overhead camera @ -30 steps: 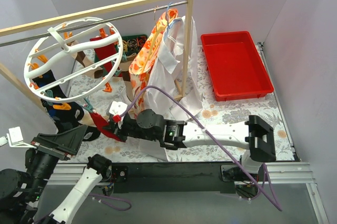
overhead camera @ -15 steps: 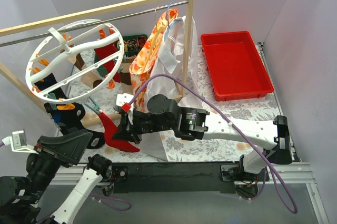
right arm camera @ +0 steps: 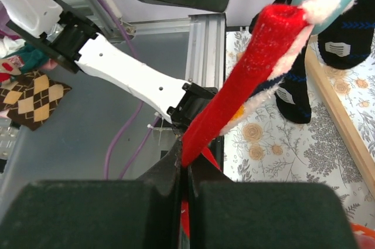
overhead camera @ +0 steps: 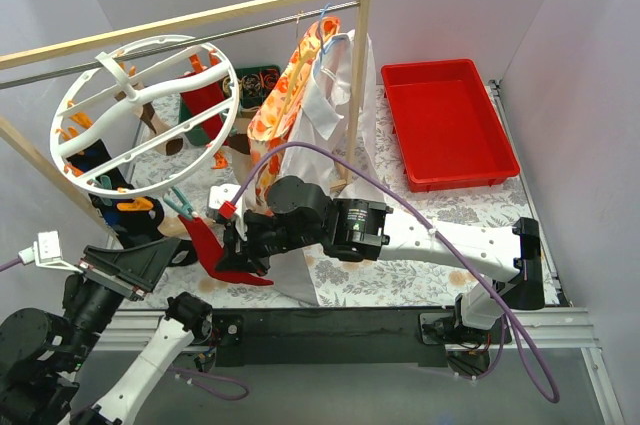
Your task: Remove the socks clipped to the hanger
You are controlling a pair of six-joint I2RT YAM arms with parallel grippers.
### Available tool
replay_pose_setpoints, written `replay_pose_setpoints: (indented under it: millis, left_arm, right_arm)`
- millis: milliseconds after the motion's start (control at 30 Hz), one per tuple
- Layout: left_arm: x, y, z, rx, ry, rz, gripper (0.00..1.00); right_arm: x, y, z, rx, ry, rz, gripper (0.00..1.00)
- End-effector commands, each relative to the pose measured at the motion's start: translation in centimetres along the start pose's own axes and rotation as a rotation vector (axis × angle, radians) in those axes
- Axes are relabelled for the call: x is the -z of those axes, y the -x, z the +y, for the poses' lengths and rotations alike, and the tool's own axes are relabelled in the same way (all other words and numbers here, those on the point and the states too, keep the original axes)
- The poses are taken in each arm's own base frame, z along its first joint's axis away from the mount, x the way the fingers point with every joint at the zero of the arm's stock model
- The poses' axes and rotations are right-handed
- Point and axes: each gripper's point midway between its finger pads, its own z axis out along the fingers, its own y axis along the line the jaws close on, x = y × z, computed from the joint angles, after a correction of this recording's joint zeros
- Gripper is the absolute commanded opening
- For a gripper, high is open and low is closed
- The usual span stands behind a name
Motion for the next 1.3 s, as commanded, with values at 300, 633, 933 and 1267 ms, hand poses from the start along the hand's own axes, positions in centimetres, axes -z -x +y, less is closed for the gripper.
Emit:
replay_pose_setpoints:
  millis: [300,633,933,1267]
  left_arm:
    - [0.5,-6.7,0.6,0.081,-0.197,0.239,0.76]
    - [0.4,-10.6,-0.5,0.081,-0.385,0.415,0.62]
    - [0.7,-9.6,0.3,0.04,-0.319,0.363,0.22]
    - [0.0,-9.8,1.7,0.038,-0.24,0.367,0.0]
  right_arm:
    - [2.9,6.4,2.8,0.004,0.092,-0.146,0.03]
    - [3.4,7.8,2.7,-0.029,0.103,-0.199,0.03]
    - [4.1,7.8,1.8,-0.061,0.064,-0.205,0.11]
    - [3.7,9.3,-1.6,-0.043,-0.121,-0.184,0.59]
